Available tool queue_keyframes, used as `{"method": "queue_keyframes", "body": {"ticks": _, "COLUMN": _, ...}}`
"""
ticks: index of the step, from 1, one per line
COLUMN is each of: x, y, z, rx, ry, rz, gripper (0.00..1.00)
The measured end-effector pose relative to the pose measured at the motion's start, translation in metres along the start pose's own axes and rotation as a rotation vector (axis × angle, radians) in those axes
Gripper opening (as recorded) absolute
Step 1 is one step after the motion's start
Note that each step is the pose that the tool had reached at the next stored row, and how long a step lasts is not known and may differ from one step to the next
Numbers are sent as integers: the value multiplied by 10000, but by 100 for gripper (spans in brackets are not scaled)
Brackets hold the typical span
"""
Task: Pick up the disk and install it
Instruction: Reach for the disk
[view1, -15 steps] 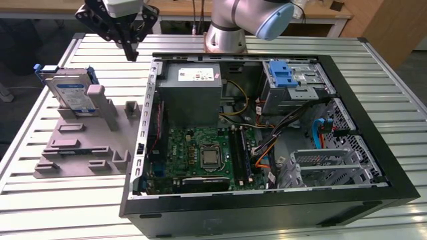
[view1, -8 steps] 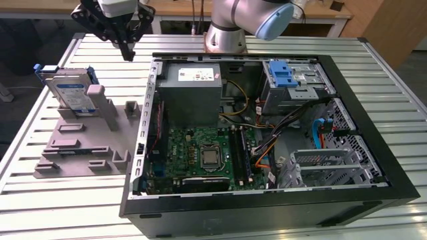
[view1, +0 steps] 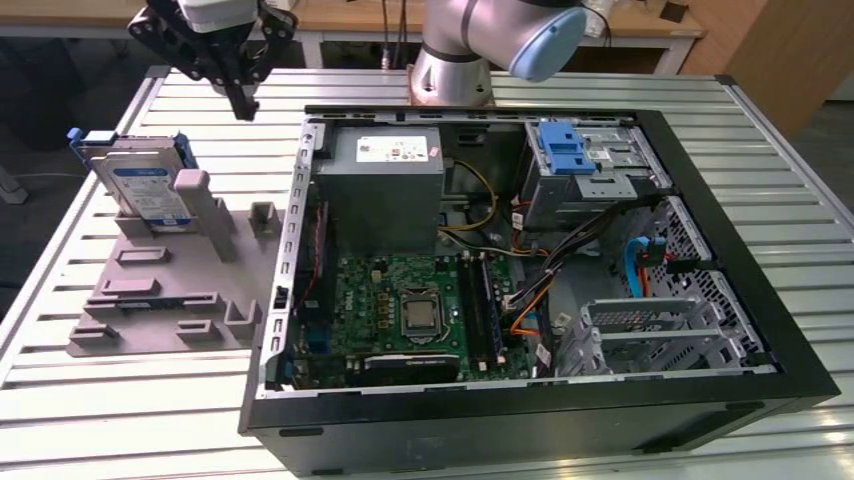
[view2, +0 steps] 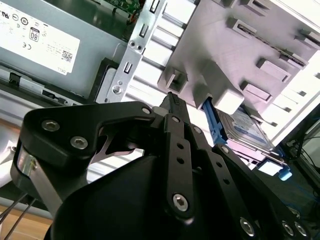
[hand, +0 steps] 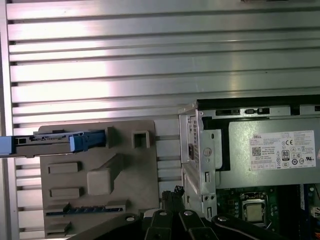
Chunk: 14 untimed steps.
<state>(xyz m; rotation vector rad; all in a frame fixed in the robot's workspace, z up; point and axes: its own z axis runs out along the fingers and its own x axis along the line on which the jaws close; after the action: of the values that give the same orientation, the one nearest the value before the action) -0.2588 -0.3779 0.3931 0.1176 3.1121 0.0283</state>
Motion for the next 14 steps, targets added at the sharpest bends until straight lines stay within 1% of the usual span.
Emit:
{"method": "queue_keyframes", "body": {"ticks": 5, "x": 64, "y": 15, "z": -1, "rx": 0, "ry": 0, "rz": -1, "gripper": 11}}
{"method": "queue_keyframes", "body": {"ticks": 14, "x": 157, "y": 38, "z": -2, "rx": 0, "ry": 1, "rz": -1, "gripper": 11}}
